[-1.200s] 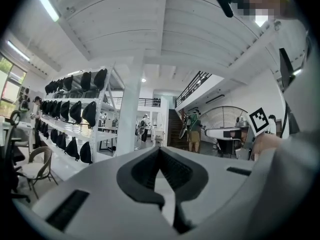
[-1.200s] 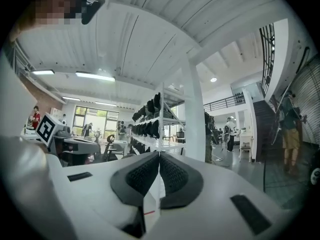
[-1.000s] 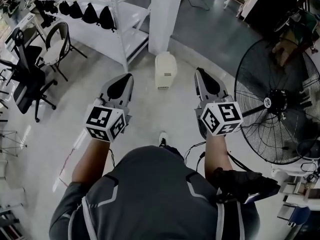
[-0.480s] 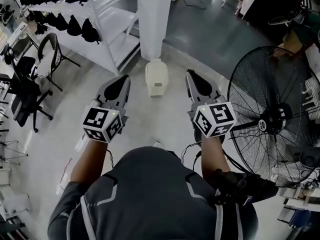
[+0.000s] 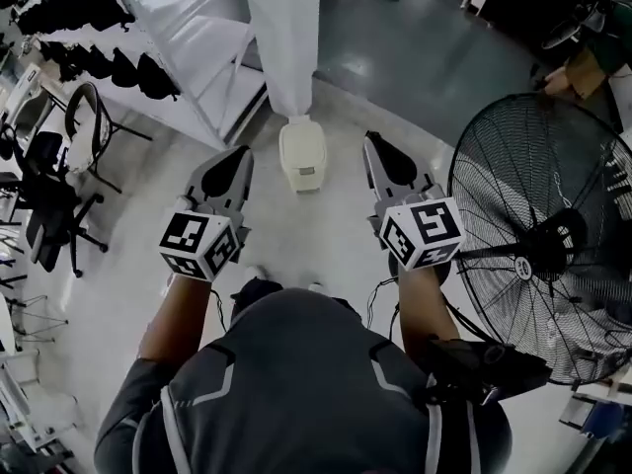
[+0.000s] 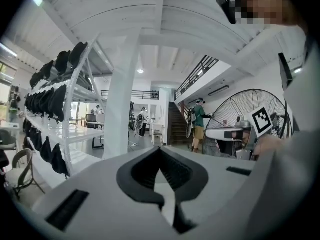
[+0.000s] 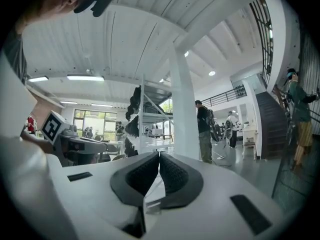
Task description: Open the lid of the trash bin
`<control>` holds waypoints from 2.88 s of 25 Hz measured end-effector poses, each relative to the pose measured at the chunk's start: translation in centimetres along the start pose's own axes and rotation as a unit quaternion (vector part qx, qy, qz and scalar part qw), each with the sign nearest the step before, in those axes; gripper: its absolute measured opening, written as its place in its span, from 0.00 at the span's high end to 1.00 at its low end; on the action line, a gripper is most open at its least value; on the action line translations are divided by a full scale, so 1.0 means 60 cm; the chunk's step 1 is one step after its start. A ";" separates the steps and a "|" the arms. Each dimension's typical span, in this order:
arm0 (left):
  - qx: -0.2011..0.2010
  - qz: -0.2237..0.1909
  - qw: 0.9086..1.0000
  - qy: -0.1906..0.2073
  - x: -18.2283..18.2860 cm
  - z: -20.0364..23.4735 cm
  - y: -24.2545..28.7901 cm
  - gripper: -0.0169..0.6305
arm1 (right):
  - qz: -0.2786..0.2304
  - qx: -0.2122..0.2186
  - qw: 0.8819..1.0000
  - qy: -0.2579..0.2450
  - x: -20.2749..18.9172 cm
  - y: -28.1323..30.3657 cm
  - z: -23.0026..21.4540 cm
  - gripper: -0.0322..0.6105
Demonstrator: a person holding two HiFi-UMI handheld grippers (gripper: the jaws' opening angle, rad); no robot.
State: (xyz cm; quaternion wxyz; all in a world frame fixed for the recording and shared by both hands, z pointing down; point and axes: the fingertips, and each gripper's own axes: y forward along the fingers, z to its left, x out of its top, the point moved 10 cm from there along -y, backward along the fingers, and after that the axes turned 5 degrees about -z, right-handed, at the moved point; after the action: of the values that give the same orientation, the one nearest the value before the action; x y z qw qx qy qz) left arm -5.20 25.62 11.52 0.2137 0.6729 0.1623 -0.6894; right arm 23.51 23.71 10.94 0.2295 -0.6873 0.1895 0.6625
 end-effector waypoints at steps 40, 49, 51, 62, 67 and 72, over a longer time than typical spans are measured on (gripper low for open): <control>-0.135 0.040 0.989 -0.034 -0.076 0.448 0.340 0.96 | 0.090 -0.139 0.986 0.030 -0.138 0.425 -0.038 0.91; -0.108 0.093 0.989 -0.032 -0.162 0.429 0.434 0.96 | 0.138 -0.093 0.985 0.054 -0.243 0.482 -0.154 0.91; -0.095 0.110 0.989 -0.029 -0.185 0.427 0.448 0.96 | 0.159 -0.081 0.982 0.056 -0.278 0.493 -0.166 0.91; -0.062 0.176 0.981 -0.050 -0.346 0.396 0.486 0.96 | 0.251 -0.048 0.963 0.089 -0.489 0.499 -0.200 0.91; -0.071 0.193 0.979 0.017 -0.453 0.361 0.500 0.96 | 0.278 -0.032 0.957 0.069 -0.579 0.500 -0.206 0.91; -0.071 0.241 0.968 -0.013 -0.572 0.350 0.513 0.96 | 0.308 -0.023 0.948 0.076 -0.678 0.507 -0.201 0.91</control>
State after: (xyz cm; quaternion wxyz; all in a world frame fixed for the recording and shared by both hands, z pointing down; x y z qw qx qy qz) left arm -7.31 -8.82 48.58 0.4233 0.6659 0.0411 -0.6130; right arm 14.26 -9.93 49.78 -0.0164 -0.6488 0.3934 0.6512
